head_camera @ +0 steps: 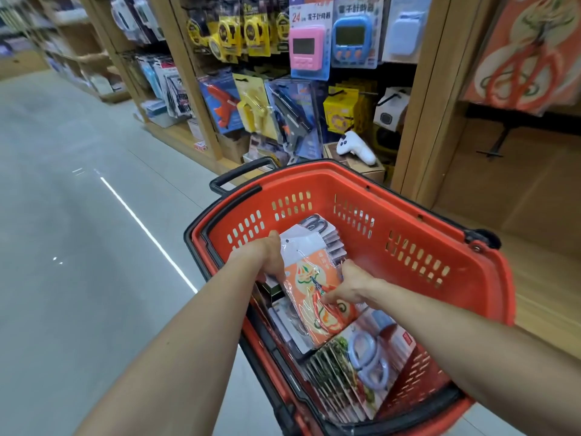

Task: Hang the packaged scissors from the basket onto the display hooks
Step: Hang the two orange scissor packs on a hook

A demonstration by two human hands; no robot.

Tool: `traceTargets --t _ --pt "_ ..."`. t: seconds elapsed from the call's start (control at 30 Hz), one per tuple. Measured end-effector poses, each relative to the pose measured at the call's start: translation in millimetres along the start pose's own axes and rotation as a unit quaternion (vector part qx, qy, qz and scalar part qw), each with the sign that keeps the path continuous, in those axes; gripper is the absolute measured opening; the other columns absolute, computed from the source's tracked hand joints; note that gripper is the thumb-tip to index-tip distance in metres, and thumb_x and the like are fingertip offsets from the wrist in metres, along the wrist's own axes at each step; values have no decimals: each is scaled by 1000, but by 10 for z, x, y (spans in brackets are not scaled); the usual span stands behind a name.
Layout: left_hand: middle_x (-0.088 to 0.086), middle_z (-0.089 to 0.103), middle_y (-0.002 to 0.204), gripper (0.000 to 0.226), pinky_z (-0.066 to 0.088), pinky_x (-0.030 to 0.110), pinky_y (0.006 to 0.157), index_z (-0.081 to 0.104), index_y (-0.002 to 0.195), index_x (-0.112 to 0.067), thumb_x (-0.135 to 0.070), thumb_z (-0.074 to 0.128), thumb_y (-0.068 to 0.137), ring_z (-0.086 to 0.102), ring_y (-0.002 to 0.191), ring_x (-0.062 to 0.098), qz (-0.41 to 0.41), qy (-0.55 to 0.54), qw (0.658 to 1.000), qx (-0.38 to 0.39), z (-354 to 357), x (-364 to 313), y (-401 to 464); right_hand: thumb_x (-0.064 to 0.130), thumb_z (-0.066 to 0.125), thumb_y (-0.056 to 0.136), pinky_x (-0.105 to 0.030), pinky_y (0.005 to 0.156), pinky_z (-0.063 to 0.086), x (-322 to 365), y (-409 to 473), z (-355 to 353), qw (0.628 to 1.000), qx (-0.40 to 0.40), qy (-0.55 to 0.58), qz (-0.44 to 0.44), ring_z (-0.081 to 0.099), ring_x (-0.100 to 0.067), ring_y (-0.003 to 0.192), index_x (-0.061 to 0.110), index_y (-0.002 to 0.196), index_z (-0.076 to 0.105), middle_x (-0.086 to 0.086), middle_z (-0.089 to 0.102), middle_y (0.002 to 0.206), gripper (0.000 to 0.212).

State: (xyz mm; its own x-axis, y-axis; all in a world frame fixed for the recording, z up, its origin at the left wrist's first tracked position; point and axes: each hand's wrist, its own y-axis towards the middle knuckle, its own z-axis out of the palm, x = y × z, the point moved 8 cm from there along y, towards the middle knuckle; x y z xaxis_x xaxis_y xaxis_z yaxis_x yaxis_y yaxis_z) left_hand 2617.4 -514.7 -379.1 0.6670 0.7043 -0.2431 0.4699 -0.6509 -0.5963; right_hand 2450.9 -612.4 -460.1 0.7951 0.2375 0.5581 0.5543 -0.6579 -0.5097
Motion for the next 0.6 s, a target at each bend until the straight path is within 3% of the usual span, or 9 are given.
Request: traceTargets --t 0.13,0.2,0.3,0.43,0.47,0.53,0.6 --pt "13 65 108 87 64 48 90 22 155 -20 -13 81 91 73 94 27 14 -6 1000 -8 17 22 28 42 98 62 -41 95 57 18 -30 55 999 43 29 -10 68 -23 106 9 114 58 -6 70 114 74" --pt "14 65 115 90 64 43 88 19 157 -21 -15 81 91 73 94 28 13 -1 1000 -9 15 45 12 35 100 61 -42 95 59 56 -52 104 996 59 61 -25 71 -21 101 13 113 64 -2 75 109 66" --pt "13 63 119 92 65 41 83 18 158 -21 -14 81 91 72 84 25 11 -21 1000 -11 4 76 -57 26 99 63 -42 97 58 119 -79 130 993 50 91 -49 74 -18 96 19 108 69 2 78 103 54" --pt "13 59 111 84 61 30 58 22 151 -18 -5 79 90 72 65 18 24 -112 992 -52 -190 70 -137 25 99 63 -38 95 59 287 -137 42 984 14 154 -92 75 -15 94 22 101 70 5 79 99 47" --pt "13 59 113 88 63 34 65 20 151 -17 -5 80 89 75 76 21 36 -152 984 -79 -291 64 -140 21 98 67 -34 92 60 356 -175 -31 978 2 177 -107 75 -14 92 23 98 70 6 79 98 42" --pt "15 55 137 106 58 43 97 9 158 -15 -14 85 85 67 117 33 66 -240 957 -147 -553 40 -188 13 95 71 -28 85 60 491 -258 -250 962 -26 239 -133 75 -12 89 21 100 72 4 79 98 38" --pt "13 48 153 122 49 47 110 0 163 -16 -33 90 82 54 136 34 98 -347 915 -182 -766 -39 -279 9 93 73 -30 84 62 607 -361 -594 936 -62 308 -158 77 -16 88 12 111 73 -5 80 103 43"
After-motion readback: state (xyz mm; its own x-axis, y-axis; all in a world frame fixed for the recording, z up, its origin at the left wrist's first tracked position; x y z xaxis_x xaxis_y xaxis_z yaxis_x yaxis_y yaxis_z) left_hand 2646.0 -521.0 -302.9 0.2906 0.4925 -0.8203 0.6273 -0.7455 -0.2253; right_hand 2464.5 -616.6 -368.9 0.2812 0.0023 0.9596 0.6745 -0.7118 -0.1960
